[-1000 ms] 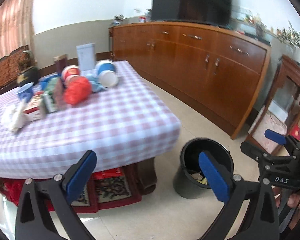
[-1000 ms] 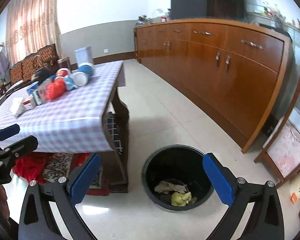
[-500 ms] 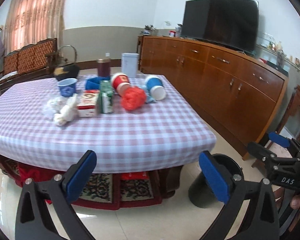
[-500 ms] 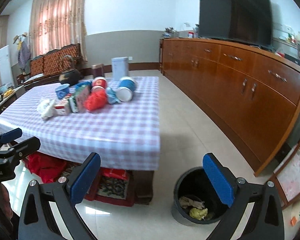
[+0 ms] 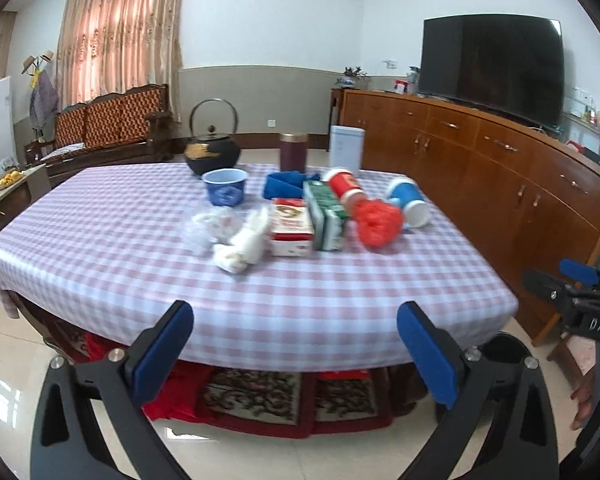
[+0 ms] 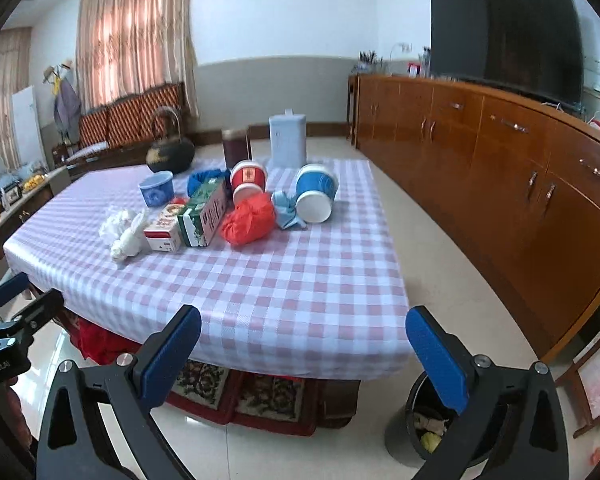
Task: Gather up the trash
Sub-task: 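Grasp the white tissue with the left tool while the right tool grasps the red plastic bag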
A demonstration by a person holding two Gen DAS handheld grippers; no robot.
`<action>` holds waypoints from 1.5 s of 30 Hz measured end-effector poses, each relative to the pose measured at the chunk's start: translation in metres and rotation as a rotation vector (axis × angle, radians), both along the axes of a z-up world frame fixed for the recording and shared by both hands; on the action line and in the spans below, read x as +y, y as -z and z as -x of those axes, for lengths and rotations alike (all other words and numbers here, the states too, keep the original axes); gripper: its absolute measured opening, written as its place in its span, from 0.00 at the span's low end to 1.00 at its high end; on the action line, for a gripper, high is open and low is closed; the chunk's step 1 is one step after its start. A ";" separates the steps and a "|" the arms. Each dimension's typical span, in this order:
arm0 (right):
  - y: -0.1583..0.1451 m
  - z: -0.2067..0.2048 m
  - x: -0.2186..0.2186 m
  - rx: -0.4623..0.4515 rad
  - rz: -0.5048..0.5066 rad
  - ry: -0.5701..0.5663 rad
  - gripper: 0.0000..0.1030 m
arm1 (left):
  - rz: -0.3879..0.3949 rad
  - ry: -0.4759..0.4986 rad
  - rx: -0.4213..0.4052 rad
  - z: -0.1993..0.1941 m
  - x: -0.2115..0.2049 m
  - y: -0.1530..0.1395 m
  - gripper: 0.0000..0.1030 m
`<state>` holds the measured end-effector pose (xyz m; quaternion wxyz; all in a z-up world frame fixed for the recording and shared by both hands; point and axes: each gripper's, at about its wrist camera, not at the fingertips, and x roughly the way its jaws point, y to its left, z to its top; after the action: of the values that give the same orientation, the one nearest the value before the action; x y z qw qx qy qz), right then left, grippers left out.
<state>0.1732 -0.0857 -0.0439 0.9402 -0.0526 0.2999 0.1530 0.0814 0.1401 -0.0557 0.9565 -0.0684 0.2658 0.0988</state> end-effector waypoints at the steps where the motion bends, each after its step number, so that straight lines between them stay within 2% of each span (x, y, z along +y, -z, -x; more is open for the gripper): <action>1: 0.001 -0.005 0.006 -0.003 0.002 -0.005 1.00 | 0.001 -0.003 -0.002 -0.003 0.006 0.001 0.90; 5: 0.006 -0.029 0.029 -0.006 0.035 -0.038 1.00 | 0.004 -0.036 0.015 -0.026 0.038 0.008 0.80; 11: 0.024 -0.074 0.059 -0.010 0.048 -0.047 1.00 | -0.010 -0.051 0.060 -0.073 0.070 0.028 0.79; 16: 0.042 -0.113 0.080 0.036 0.059 -0.051 1.00 | -0.029 -0.033 0.096 -0.104 0.074 0.045 0.78; 19: 0.051 -0.136 0.094 0.063 0.080 -0.070 1.00 | -0.033 -0.035 0.133 -0.120 0.076 0.055 0.73; 23: 0.059 -0.159 0.106 0.085 0.092 -0.087 0.98 | -0.016 -0.029 0.134 -0.130 0.077 0.059 0.71; 25: 0.061 -0.168 0.110 0.094 0.093 -0.097 0.93 | -0.021 -0.023 0.137 -0.135 0.075 0.059 0.69; 27: 0.063 -0.177 0.112 0.111 0.098 -0.099 0.83 | -0.011 -0.011 0.153 -0.140 0.075 0.061 0.63; 29: 0.065 -0.183 0.112 0.140 0.077 -0.117 0.69 | -0.006 -0.009 0.163 -0.143 0.074 0.063 0.59; 31: 0.067 -0.184 0.111 0.158 0.068 -0.132 0.60 | 0.005 0.001 0.159 -0.142 0.074 0.063 0.52; 33: 0.069 -0.183 0.111 0.177 0.049 -0.158 0.37 | 0.004 0.004 0.154 -0.140 0.073 0.062 0.46; 34: 0.070 -0.180 0.109 0.176 0.039 -0.165 0.29 | 0.006 0.005 0.147 -0.140 0.072 0.061 0.42; 40: 0.061 -0.153 0.104 0.129 0.004 -0.221 0.20 | 0.008 0.004 0.099 -0.125 0.070 0.049 0.39; 45: 0.048 -0.131 0.099 0.066 0.003 -0.225 0.19 | 0.012 0.002 0.082 -0.112 0.069 0.041 0.39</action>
<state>0.3042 0.0129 -0.0918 0.9065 -0.0824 0.3232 0.2588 0.1933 0.2090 -0.0968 0.9444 -0.0699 0.3057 0.0990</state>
